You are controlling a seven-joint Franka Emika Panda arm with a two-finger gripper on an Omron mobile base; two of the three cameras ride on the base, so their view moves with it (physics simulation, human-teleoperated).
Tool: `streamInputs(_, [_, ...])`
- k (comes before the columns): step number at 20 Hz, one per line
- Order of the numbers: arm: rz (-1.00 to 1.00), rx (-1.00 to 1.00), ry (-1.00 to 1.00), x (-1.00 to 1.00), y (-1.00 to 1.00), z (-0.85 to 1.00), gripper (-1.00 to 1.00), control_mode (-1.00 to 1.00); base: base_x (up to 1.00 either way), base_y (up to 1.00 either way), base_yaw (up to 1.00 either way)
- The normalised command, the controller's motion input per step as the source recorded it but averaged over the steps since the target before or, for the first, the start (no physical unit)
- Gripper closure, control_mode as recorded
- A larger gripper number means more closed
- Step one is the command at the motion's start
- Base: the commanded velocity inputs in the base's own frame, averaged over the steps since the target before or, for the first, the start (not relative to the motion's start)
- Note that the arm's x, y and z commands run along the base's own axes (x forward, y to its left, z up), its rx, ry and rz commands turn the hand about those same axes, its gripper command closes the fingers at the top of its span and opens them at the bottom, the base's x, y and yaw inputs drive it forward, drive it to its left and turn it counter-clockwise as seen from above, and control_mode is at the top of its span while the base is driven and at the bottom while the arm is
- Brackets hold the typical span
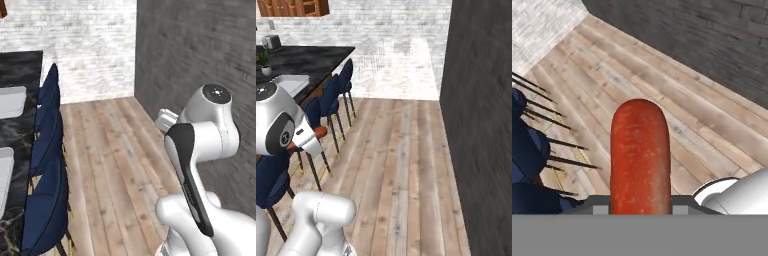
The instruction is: Place the cold items (sweet potato and carrot) from the fridge in one tupperware on the dining counter. Place the warm items (hot dog and kebab skewer) in the stove area in another tupperware.
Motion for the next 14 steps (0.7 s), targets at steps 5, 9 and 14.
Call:
streamInputs(5, [0.0, 0.0, 0.0, 0.0, 0.0, 0.0, 1.0, 1.0, 0.96, -0.54, 0.41])
streamInputs(9, [0.0, 0.0, 0.0, 0.0, 0.0, 0.0, 1.0, 1.0, 1.0, -0.48, 0.41])
streamInputs(14, [0.0, 0.0, 0.0, 0.0, 0.0, 0.0, 1.0, 1.0, 1.0, -0.37, 0.45])
